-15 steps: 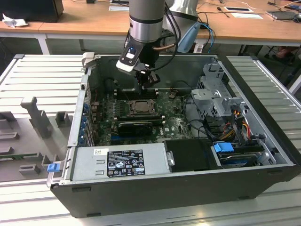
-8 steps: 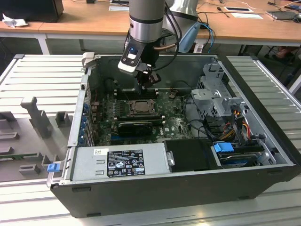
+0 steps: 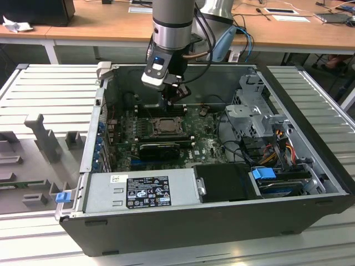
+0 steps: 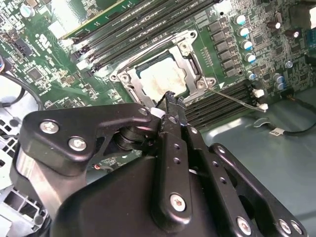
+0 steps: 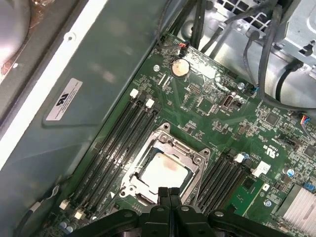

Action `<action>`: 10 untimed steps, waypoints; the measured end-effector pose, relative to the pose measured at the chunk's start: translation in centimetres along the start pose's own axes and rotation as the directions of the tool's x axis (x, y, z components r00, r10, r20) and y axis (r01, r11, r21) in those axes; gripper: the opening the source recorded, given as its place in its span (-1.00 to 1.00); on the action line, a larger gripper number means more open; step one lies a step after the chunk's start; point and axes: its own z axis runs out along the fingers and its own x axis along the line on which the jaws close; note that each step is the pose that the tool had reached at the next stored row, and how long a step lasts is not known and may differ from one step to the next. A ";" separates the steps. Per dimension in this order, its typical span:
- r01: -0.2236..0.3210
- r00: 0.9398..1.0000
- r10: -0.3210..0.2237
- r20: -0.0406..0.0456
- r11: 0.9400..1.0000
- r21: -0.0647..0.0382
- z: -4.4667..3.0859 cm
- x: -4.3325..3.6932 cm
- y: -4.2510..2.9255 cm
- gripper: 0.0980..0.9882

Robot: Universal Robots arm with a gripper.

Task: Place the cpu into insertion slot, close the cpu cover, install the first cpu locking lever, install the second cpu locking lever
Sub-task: 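Install the first cpu locking lever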

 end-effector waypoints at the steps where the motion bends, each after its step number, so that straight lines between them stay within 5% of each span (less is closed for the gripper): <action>1: 0.005 1.000 -0.005 0.000 1.000 0.000 0.00 0.00 0.00 -0.98; 10: 0.063 0.998 -0.063 -0.001 0.998 0.001 0.00 0.00 0.00 -0.98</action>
